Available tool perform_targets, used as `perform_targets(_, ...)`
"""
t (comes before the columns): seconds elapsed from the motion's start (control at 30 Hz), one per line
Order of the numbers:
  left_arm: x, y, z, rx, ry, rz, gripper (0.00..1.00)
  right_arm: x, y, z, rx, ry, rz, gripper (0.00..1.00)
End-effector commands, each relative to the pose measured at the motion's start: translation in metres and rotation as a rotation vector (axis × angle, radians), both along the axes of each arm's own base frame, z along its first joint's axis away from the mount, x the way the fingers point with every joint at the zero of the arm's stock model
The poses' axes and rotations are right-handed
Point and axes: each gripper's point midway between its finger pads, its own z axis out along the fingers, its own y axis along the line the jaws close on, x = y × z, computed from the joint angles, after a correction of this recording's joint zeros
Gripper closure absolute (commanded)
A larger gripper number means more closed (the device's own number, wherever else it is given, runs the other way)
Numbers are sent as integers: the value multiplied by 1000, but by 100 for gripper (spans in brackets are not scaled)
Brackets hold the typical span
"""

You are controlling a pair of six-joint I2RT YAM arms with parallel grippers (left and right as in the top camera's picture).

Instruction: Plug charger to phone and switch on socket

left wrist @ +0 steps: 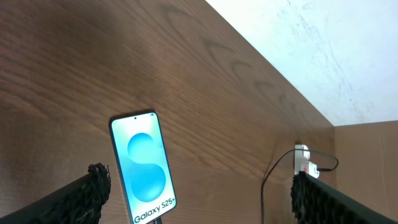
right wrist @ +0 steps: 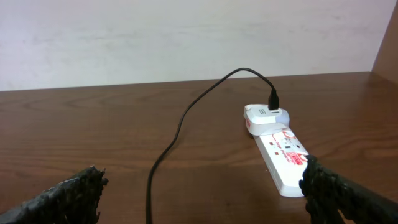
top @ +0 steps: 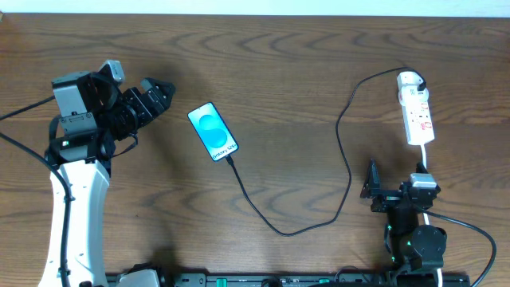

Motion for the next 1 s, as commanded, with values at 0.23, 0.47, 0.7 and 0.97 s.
perform_targets(0.23,2,1,9,12,-23,1,5,0,-2,0,-13,-3,-7,1)
perform_targets(0.47,2,1,9,13,-23,1,5,0,-2,0,-13,-3,-8,1)
perform_targets(0.7,2,2,9,13,-23,2,5,0,-2,0,-13,-3,-8,1)
perform_targets(0.97,1,10,2,77,-8,18,5,0,-2,0,-13,-3,-8,1)
